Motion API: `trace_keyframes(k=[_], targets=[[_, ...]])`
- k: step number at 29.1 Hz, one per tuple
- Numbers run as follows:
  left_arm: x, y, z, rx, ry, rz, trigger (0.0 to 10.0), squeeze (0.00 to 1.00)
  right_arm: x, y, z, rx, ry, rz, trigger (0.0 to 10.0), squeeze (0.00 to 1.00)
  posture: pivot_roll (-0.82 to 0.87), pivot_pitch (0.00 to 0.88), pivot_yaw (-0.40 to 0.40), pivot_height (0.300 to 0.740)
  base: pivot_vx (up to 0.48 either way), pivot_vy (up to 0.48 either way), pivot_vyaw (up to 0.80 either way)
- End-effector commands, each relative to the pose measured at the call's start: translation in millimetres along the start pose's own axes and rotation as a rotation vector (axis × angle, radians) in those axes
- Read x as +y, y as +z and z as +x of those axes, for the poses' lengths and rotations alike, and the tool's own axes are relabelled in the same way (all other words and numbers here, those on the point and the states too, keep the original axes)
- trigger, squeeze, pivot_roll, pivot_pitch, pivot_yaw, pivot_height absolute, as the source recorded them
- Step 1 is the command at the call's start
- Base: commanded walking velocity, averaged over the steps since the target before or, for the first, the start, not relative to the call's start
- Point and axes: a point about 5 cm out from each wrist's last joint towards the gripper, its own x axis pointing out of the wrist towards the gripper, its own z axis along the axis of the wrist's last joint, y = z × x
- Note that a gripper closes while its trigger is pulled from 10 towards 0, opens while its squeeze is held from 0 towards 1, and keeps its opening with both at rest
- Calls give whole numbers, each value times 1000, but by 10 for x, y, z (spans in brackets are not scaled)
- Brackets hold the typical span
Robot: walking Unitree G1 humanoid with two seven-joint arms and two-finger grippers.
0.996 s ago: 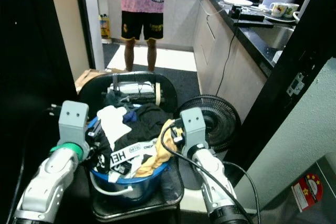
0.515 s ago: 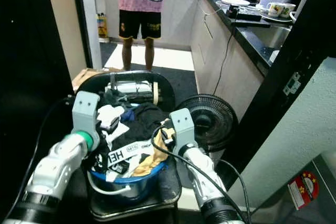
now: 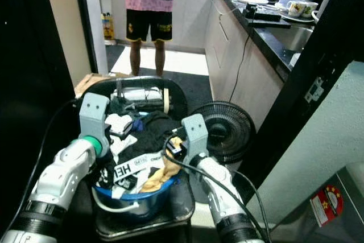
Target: Clothes washing
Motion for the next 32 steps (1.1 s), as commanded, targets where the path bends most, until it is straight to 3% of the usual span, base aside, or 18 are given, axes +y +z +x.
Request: trace_keyframes(k=[1, 6, 9, 11, 14, 17, 19, 20, 21, 23, 26, 28, 30, 32], targets=[[7, -4, 3, -6, 6, -5, 10000, 0, 164, -72, -11, 24, 130, 50, 10000, 0, -18, 67, -27, 740, 0, 0, 0], [70, -16, -5, -2, 25, -1, 10000, 0, 259, -161, 9, 58, 172, 7, 10000, 0, -18, 64, -24, 740, 0, 0, 0], [145, -32, -17, 2, 53, 6, 10000, 0, 98, -244, 93, 101, -27, -26, 10000, 0, -16, 61, -25, 740, 0, 0, 0], [145, -32, -17, 2, 53, 6, 10000, 0, 98, -244, 93, 101, -27, -26, 10000, 0, -16, 61, -25, 740, 0, 0, 0], [183, -31, -24, 1, 63, 10, 10000, 0, -94, -224, 104, 106, -188, -4, 10000, 0, -11, 58, -28, 740, 0, 0, 0], [184, -42, -31, 3, 57, 16, 10000, 0, -124, -200, 102, 107, -202, 8, 10000, 0, -11, 55, -30, 740, 0, 0, 0], [187, -112, -34, 55, 54, 29, 10000, 0, -123, -196, 96, 111, -197, -4, 10000, 0, -12, 52, -31, 740, 0, 0, 0], [209, -250, -44, 158, 66, 67, 10000, 0, -127, -197, 84, 114, -197, -26, 10000, 0, -11, 51, -31, 740, 0, 0, 0], [216, -306, -51, 192, 66, 74, 10000, 0, -129, -197, 76, 109, -198, -26, 10000, 0, -13, 51, -30, 740, 0, 0, 0], [214, -339, -53, 201, 57, 86, 10000, 0, -93, -163, 76, 60, -163, -12, 10000, 0, -16, 53, -26, 740, 0, 0, 0], [206, -247, -24, 127, 63, 74, 10000, 0, 66, 7, 93, -96, -55, 53, 10000, 0, -17, 56, -23, 740, 0, 0, 0], [207, -215, -14, 105, 70, 73, 10000, 0, 100, 56, 98, -133, -45, 49, 10000, 0, -16, 56, -23, 740, 0, 0, 0], [211, -143, 6, 60, 85, 69, 10000, 0, 97, 212, 99, -242, -126, 20, 10000, 0, -13, 59, -24, 740, 0, 0, 0], [228, -97, 16, 39, 99, 57, 10000, 0, -8, 360, 62, -334, -256, 15, 10000, 0, -9, 62, -24, 740, 0, 0, 0]])
